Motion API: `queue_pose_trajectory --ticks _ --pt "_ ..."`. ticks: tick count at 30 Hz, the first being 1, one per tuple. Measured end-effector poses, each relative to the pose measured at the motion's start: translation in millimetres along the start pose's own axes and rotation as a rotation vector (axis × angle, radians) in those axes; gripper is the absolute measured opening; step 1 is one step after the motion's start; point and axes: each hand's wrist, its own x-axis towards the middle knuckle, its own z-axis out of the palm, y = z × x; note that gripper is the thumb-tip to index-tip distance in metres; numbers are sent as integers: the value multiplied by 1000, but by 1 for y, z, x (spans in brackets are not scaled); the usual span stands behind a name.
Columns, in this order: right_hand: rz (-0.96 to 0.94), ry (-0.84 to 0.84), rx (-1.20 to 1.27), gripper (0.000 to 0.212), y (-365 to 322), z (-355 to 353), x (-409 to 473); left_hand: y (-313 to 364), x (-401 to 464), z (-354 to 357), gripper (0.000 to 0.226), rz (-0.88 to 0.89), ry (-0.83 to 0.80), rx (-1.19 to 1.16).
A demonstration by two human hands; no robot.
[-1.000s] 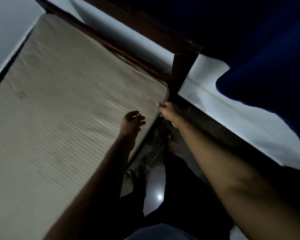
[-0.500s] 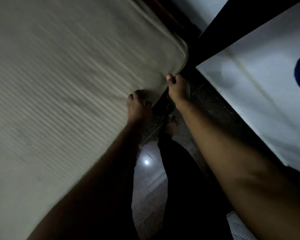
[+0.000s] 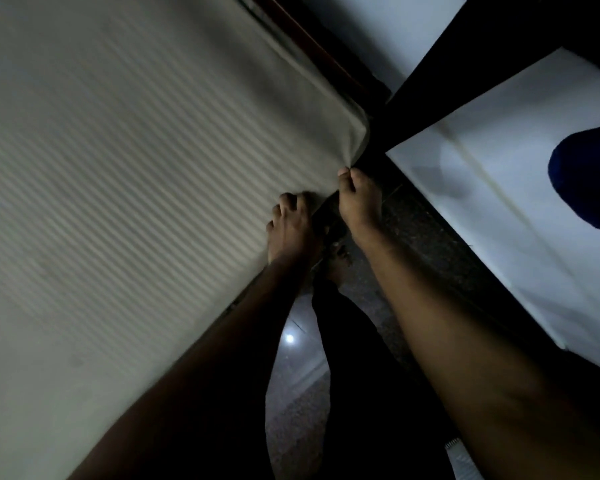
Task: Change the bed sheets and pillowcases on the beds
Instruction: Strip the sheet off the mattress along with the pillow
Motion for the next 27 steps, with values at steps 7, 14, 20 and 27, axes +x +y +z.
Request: queue_pose_trajectory --ticks 7,14,20,27 --pt "-99 30 87 29 -50 -20 -52 -5 -46 -39 64 59 143 99" --pt "-318 -19 41 31 -126 -30 -135 -17 -97 -108 35 -65 244 -105" --pt "-415 -71 56 32 -183 -32 -191 -40 -148 -153 32 -9 449 -143" --pt "-632 -196 103 31 -265 -11 -257 -89 -194 -199 27 -57 641 -583"
